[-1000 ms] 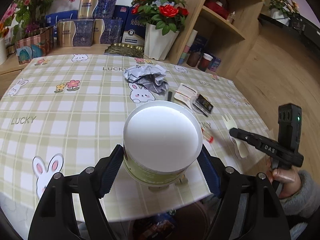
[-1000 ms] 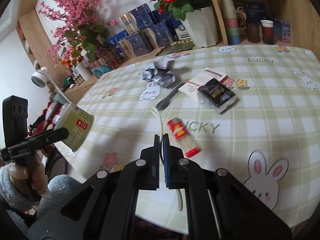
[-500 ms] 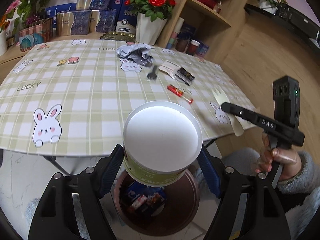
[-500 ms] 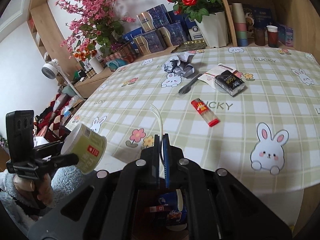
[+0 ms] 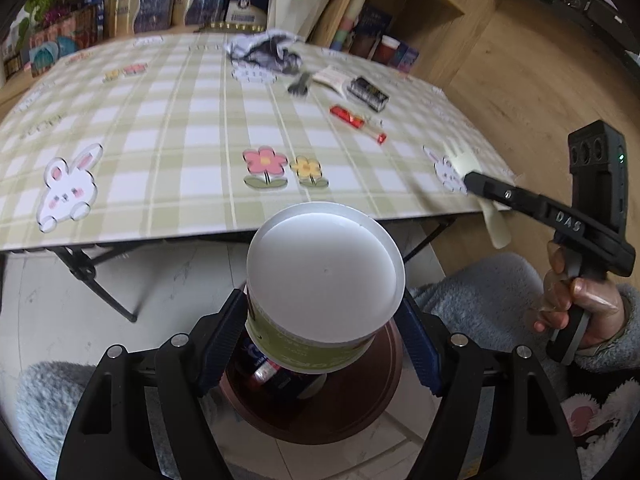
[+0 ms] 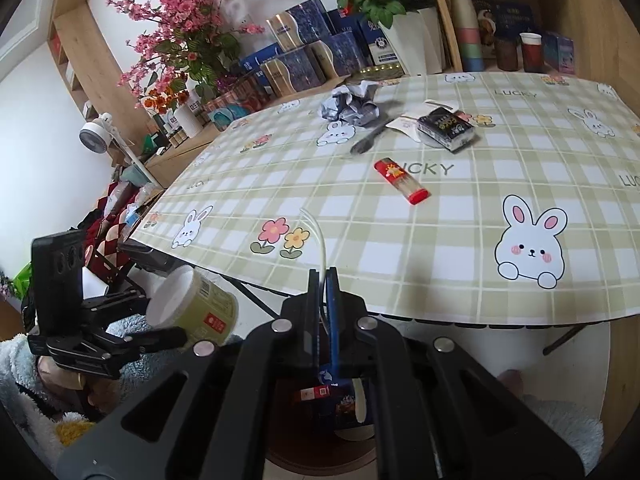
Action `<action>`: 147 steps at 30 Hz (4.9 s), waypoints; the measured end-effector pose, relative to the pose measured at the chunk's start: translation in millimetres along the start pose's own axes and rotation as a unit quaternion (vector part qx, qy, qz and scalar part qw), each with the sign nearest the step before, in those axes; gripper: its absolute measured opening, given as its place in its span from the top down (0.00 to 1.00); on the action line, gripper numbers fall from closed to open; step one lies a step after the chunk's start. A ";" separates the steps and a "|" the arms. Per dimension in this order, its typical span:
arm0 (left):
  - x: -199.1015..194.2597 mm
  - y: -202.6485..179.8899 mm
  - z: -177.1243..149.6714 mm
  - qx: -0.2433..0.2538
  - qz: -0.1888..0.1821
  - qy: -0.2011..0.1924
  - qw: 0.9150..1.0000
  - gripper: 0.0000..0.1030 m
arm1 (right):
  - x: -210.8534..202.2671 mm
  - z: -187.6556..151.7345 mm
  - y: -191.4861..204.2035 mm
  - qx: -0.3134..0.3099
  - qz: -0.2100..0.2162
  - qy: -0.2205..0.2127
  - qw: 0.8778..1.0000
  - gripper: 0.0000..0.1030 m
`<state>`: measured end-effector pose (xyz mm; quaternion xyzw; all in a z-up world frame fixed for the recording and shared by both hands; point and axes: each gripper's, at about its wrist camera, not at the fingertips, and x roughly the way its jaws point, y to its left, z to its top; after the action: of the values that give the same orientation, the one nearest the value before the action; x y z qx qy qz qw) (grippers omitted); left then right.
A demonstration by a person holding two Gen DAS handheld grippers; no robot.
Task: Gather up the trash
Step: 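Carry the white cup into the bin and open the left tool while the right tool holds the spoon, then lower the white spoon into the bin and open the right tool, then reach the left tool to the crumpled grey paper and grasp it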
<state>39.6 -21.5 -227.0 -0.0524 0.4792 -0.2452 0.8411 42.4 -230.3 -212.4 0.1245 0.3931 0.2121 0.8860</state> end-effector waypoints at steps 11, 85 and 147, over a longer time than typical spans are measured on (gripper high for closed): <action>38.8 -3.1 12.3 0.017 -0.002 0.052 0.999 0.29 | 0.4 2.4 -7.4 0.009 -0.005 0.000 1.000 0.93; -23.8 29.3 -1.0 0.000 0.129 -0.120 0.984 0.06 | 57.3 -45.7 2.9 0.005 -0.119 0.073 0.990 0.06; 209.5 40.5 337.2 0.113 0.160 -0.013 0.981 0.60 | 41.9 74.6 -145.5 0.064 -0.111 -0.081 0.988 0.05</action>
<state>422.9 -132.5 -223.2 0.1170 0.4400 -0.1588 0.8761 163.9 -342.4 -246.5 0.1534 0.3444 0.0756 0.9231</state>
